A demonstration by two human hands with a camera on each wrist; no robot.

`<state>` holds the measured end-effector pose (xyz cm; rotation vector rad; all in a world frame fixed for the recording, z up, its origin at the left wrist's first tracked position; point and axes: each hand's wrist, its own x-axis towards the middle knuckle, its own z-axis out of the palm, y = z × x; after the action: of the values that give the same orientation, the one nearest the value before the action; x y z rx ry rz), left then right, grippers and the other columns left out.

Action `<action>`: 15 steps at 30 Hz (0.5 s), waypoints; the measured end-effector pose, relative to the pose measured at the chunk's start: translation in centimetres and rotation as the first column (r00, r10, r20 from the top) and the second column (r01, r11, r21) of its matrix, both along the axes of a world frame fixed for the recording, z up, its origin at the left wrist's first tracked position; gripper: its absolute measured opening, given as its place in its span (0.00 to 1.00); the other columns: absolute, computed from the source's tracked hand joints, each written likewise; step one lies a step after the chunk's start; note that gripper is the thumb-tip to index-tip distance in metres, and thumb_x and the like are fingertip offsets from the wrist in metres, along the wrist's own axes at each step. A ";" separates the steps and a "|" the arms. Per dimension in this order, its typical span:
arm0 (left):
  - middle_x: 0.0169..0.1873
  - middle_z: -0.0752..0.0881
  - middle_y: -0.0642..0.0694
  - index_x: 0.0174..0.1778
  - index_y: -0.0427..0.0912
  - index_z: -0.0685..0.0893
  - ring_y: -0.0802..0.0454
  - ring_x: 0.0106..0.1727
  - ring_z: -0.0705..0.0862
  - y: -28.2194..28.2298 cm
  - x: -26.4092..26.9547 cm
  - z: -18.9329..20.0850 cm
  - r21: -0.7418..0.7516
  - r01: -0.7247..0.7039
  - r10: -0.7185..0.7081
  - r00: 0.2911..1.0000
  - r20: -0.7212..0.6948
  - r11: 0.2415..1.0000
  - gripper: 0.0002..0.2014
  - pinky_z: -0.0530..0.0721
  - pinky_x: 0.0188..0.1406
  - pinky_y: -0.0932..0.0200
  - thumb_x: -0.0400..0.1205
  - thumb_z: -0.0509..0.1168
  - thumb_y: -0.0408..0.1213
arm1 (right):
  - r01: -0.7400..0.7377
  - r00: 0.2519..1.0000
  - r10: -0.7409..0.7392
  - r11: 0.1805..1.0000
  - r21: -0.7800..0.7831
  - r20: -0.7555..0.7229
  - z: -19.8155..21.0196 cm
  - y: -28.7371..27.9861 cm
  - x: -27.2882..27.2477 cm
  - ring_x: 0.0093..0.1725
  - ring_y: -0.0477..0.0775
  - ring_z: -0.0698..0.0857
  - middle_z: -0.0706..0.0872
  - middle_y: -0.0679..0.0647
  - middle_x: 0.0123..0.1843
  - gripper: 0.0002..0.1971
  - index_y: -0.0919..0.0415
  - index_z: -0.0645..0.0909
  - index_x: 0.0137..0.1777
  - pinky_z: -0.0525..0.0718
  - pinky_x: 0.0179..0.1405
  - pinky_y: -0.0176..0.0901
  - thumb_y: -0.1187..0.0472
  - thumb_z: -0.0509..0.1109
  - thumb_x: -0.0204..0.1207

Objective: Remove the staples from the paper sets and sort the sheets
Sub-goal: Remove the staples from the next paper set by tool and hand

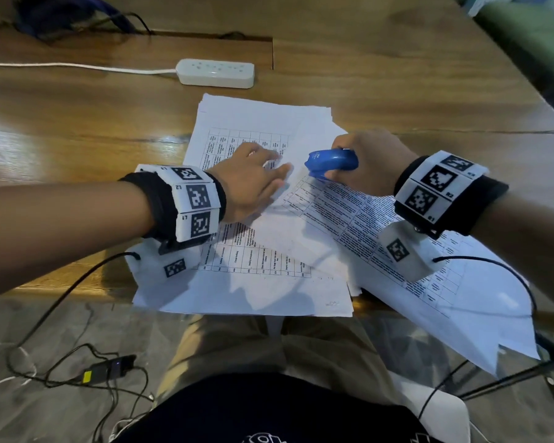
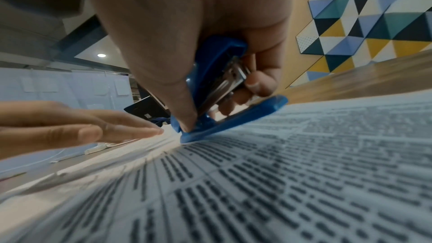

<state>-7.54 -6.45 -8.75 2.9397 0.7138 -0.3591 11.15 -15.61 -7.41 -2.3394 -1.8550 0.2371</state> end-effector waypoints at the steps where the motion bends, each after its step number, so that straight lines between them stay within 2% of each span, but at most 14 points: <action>1: 0.79 0.61 0.43 0.80 0.47 0.60 0.41 0.79 0.53 0.1 0.4 0.1 -0.020 -0.003 0.004 0.999 0.045 1.000 0.24 0.53 0.77 0.50 0.87 0.42 0.45 | 0.012 1.000 -0.012 1.000 -0.004 0.003 -0.1 0.0 0.2 0.38 0.60 0.78 0.82 0.56 0.37 0.12 0.63 0.80 0.46 0.71 0.38 0.43 0.52 0.69 0.73; 3: 0.77 0.66 0.43 0.77 0.48 0.67 0.42 0.77 0.58 0.2 1.2 0.3 -0.059 -0.002 0.009 0.992 0.129 0.998 0.21 0.53 0.75 0.52 0.87 0.47 0.44 | 0.031 0.999 -0.031 0.999 -0.009 0.020 -0.2 -0.1 0.6 0.39 0.58 0.77 0.81 0.56 0.38 0.12 0.62 0.80 0.46 0.69 0.38 0.43 0.53 0.69 0.73; 7: 0.70 0.75 0.42 0.73 0.48 0.74 0.43 0.70 0.72 0.2 2.2 1.2 -0.163 -0.051 0.091 0.964 0.248 0.985 0.21 0.67 0.68 0.52 0.83 0.60 0.41 | 0.079 0.993 -0.076 0.997 -0.026 0.089 -0.4 -0.4 0.9 0.40 0.60 0.79 0.80 0.56 0.39 0.12 0.60 0.77 0.43 0.72 0.38 0.43 0.51 0.68 0.74; 9: 0.66 0.78 0.42 0.73 0.46 0.74 0.46 0.63 0.77 0.1 2.3 1.7 -0.223 -0.133 0.190 0.948 0.256 0.966 0.21 0.71 0.60 0.56 0.83 0.61 0.41 | 0.101 0.984 -0.097 0.995 -0.018 0.148 -0.4 -0.5 1.2 0.42 0.60 0.80 0.81 0.57 0.42 0.13 0.61 0.77 0.46 0.74 0.39 0.45 0.50 0.67 0.74; 11: 0.62 0.81 0.43 0.70 0.42 0.75 0.49 0.55 0.78 0.2 1.8 1.8 -0.275 -0.237 0.300 0.929 0.215 0.932 0.19 0.73 0.53 0.59 0.84 0.59 0.43 | 0.091 0.966 -0.090 0.996 0.008 0.241 -0.4 -0.7 1.2 0.48 0.62 0.81 0.83 0.59 0.48 0.16 0.62 0.76 0.52 0.76 0.44 0.48 0.50 0.68 0.74; 13: 0.60 0.82 0.42 0.67 0.40 0.76 0.48 0.53 0.79 0.1 1.2 1.9 -0.319 -0.327 0.391 0.906 0.161 0.890 0.18 0.74 0.50 0.58 0.84 0.57 0.44 | 0.031 0.945 -0.052 0.997 0.072 0.324 -0.4 -0.7 1.1 0.55 0.63 0.79 0.81 0.61 0.54 0.19 0.64 0.76 0.57 0.76 0.51 0.54 0.52 0.69 0.73; 15: 0.57 0.83 0.40 0.63 0.36 0.78 0.47 0.50 0.80 0.0 0.6 1.9 -0.369 -0.375 0.448 0.883 0.136 0.850 0.18 0.75 0.48 0.58 0.84 0.58 0.46 | -0.142 0.938 0.069 0.970 0.195 0.340 -0.4 -0.7 -0.1 0.50 0.65 0.79 0.80 0.65 0.49 0.14 0.67 0.80 0.53 0.77 0.45 0.52 0.59 0.71 0.71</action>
<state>-6.92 -6.45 -6.80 2.3731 1.1010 -0.0988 11.08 -16.28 -7.77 -2.2364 -2.0336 -0.3557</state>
